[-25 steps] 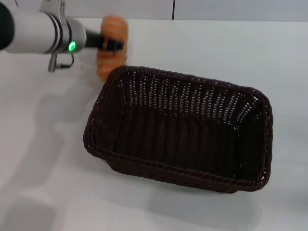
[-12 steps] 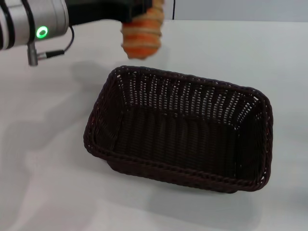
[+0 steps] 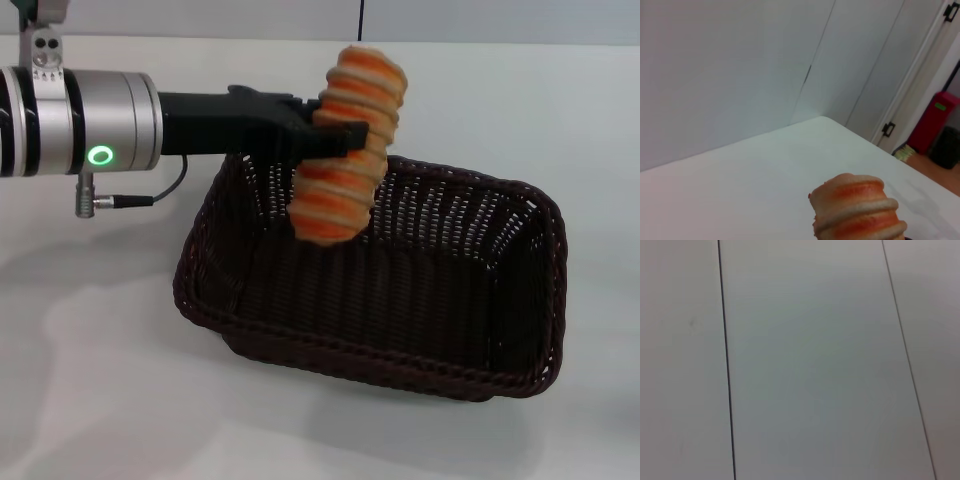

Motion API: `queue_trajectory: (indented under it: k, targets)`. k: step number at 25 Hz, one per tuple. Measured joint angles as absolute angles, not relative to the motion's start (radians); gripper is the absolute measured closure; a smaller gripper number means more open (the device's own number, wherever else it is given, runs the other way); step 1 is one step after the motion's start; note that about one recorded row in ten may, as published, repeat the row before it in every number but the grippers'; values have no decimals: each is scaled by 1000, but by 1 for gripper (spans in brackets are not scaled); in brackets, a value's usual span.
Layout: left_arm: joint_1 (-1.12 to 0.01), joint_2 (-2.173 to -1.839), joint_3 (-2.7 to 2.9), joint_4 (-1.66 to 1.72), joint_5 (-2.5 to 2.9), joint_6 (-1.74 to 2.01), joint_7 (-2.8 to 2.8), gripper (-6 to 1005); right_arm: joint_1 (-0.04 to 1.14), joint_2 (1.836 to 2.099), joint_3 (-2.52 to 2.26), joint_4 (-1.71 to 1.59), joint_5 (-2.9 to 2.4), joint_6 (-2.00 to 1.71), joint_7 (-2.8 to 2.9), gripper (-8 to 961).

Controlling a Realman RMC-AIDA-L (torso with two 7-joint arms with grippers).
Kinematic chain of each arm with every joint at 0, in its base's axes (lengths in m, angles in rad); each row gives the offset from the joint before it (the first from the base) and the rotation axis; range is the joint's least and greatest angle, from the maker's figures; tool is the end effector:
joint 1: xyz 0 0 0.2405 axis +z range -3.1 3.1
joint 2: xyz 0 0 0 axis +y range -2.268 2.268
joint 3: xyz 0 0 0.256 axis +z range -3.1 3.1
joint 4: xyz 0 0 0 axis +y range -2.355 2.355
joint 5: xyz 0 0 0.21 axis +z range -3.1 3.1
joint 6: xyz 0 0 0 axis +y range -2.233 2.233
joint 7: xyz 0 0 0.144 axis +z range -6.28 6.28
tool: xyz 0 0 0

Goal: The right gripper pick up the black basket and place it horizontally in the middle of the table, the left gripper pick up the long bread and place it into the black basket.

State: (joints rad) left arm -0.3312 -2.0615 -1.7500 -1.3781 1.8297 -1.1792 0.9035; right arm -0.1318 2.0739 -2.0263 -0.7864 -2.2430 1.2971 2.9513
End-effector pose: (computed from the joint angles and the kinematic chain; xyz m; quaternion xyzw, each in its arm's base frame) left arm -0.1589 0.3427 0.0084 -0.9182 -0.3012 -0.1994 0.1627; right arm 0.3529 0.2162 0.0557 -0.4542 0.2441 0.3109 0.7984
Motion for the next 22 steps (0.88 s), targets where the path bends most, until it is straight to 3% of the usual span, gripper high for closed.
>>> queue_trajectory:
  k: [2,6,12,22]
  targets:
    - [-337,-2062,-1763,-1353,1824,-1183,909,558,-132,2074,-2026,-787,-2245,1298,2951,127]
    - [-349,-2062,-1783,-1323,1810,-1214,912,305,-132,2074,-2026,-789,-2246,1298,2951,128]
    - [-359,-2063,-1836,-1284,1781,-1240,975,144,-133,2072,-2026,-790,-2246,1298,2951,130]
    - [-281,-2072,-1845,-1256,1530,-605,1500,152,-136,2072,-2028,-792,-2246,1298,2951,129]
